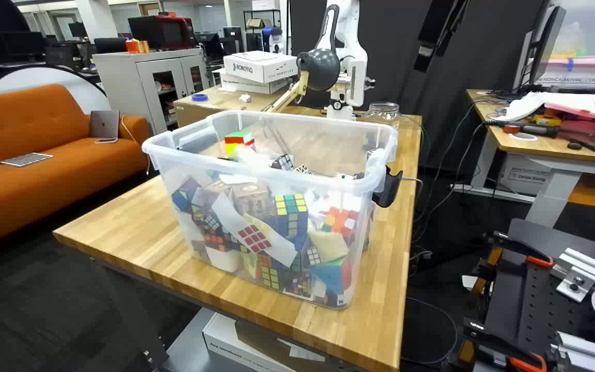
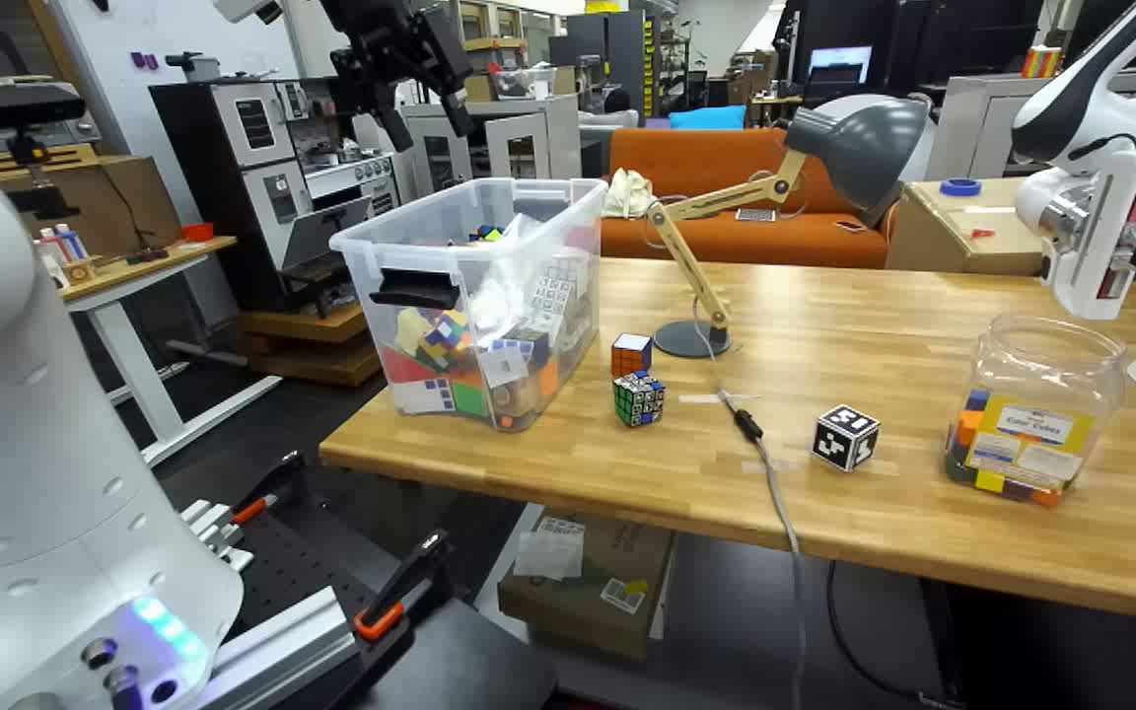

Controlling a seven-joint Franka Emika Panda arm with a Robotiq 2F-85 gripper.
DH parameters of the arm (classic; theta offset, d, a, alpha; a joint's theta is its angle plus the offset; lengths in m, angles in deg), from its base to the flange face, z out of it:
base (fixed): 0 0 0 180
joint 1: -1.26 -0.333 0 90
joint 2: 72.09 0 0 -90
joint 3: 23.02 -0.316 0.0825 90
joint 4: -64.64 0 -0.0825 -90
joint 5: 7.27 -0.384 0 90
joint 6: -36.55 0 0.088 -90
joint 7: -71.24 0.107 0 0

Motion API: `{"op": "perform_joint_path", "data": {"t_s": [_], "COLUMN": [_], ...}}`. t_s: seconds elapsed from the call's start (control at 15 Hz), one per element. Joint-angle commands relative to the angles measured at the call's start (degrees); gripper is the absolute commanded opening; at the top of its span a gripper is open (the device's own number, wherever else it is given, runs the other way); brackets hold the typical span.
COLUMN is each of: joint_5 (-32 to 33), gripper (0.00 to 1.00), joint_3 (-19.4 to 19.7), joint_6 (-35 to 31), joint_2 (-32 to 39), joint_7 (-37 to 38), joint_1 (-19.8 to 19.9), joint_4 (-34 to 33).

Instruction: Turn on the desk lamp

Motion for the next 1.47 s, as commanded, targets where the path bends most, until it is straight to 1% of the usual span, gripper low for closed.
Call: {"op": "perform_joint_path", "data": {"t_s": [0.0,0.13,0.27,0.47,0.6,0.67,0.8,1.0,1.27,1.4], "joint_5": [0.06,-1.36,-2.40,-1.57,-0.70,-1.26,-1.21,-1.17,-1.18,-0.31], "gripper": [1.00,1.00,1.00,1.00,1.00,1.00,1.00,1.00,1.00,1.00], "joint_3": [0.08,0.95,2.62,5.53,7.26,6.77,7.16,6.43,6.49,6.61], "joint_6": [0.11,0.55,0.15,-2.08,-5.24,-3.61,-4.02,-3.91,-3.90,-5.56], "joint_2": [0.02,1.02,3.24,7.29,10.99,7.29,8.67,7.75,7.51,7.41], "joint_7": [0.07,0.30,0.91,1.71,2.24,0.75,0.48,0.68,0.67,-0.74], "joint_1": [-0.11,-0.21,0.86,3.79,6.39,5.22,5.76,5.44,5.45,5.26], "joint_4": [-0.09,-0.60,-1.23,-2.42,-4.01,-1.72,-2.14,-1.95,-1.81,-1.20]}}
